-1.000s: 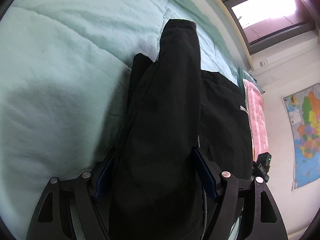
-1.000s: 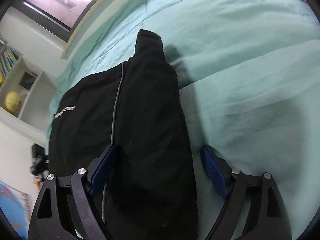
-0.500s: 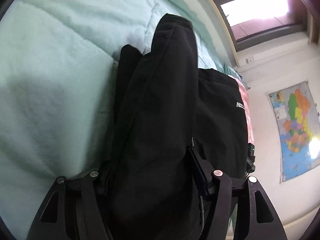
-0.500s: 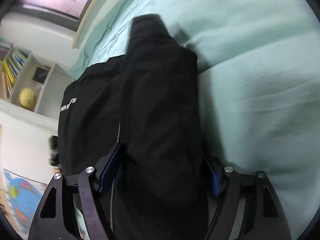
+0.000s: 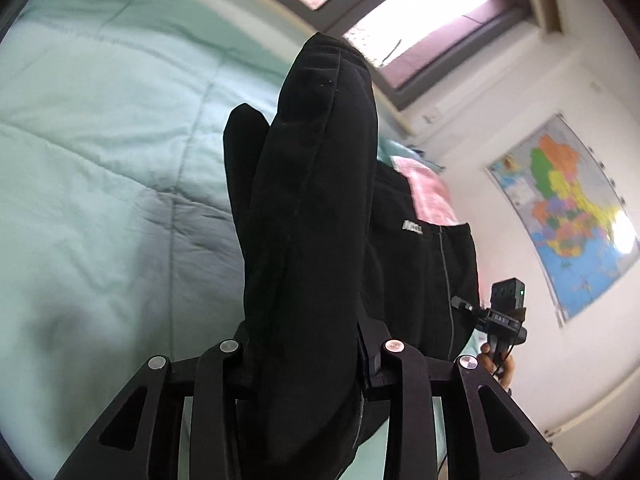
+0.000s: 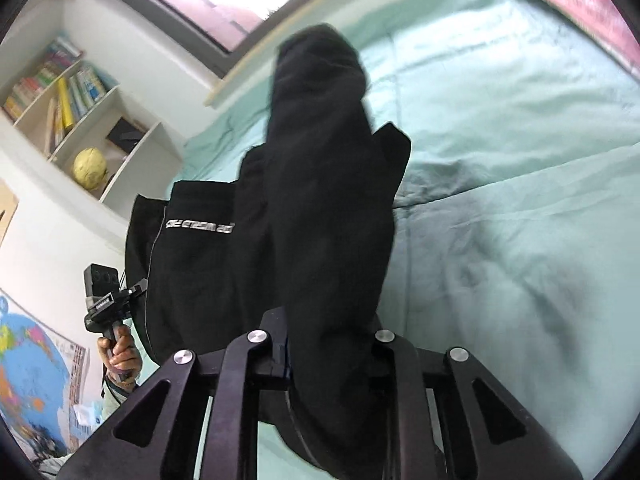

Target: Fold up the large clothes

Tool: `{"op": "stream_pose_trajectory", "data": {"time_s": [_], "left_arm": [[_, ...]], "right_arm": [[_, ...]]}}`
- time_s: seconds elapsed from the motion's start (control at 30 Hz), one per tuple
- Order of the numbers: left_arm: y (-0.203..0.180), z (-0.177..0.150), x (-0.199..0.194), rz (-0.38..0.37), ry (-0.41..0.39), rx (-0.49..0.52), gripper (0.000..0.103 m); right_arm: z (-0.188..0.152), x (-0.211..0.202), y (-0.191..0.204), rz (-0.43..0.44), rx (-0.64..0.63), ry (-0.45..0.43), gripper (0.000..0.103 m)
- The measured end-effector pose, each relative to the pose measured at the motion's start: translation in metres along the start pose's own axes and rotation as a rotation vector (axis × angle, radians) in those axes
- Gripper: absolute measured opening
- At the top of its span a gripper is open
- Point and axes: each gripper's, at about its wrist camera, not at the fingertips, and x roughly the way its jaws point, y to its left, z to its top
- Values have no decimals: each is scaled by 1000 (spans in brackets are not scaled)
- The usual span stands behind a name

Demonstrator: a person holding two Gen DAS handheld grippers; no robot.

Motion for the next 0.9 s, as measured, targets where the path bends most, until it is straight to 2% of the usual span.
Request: {"op": "stream_pose_trajectory", "data": {"time_s": [0.03,0.1,0.13,0.2,0.23,0.33,0.37,0.4,0.47,0.53,0.57,0.67,0.73,0.77,0.83,0.9], "left_arm": [[-9,-6,-8,-3,-2,15,35],[-21,-18,-25,-22,1,24,35],[-12,-26,-40,-40,8,26,34],[-17,-38,-43,-9,57,6,34],[-13,-47,-39,45,87,-16,33],[26,-62,-33,152,75,-72,33],[41,-63,-30,168,67,-106,33],[63,-66,-26,159,66,-160,33],[96,-74,-21,131,69,-244,33],[115,-79,-20,88,54,-282,33],[120,-79,-21,78,51,-296,33],[126,-71,-16,100,70,-299,36],[128,-64,-7,124,93,-292,39],[130,-60,0,133,101,-288,41],[136,-60,9,133,108,-286,43],[142,-57,15,115,115,-295,46]], "right_arm": [[-6,-9,9,2,-5,-7,23],[-18,-29,26,62,-32,-21,17],[-25,-36,38,77,-50,-27,17],[-40,-41,70,-21,-124,-16,17],[-44,-39,76,-41,-134,-2,17],[-60,-16,76,-146,-163,59,18],[-63,-8,69,-228,-194,43,21],[-61,-2,61,-253,-184,33,26],[-53,10,38,-245,-130,18,35],[-46,25,10,-243,-88,22,75],[-41,34,-3,-254,-71,35,79],[-35,65,-50,-279,11,104,80],[-34,84,-84,-196,91,162,80],[-35,96,-105,-63,163,190,80],[-36,112,-125,106,228,199,80],[-28,128,-127,187,210,223,80]]}}
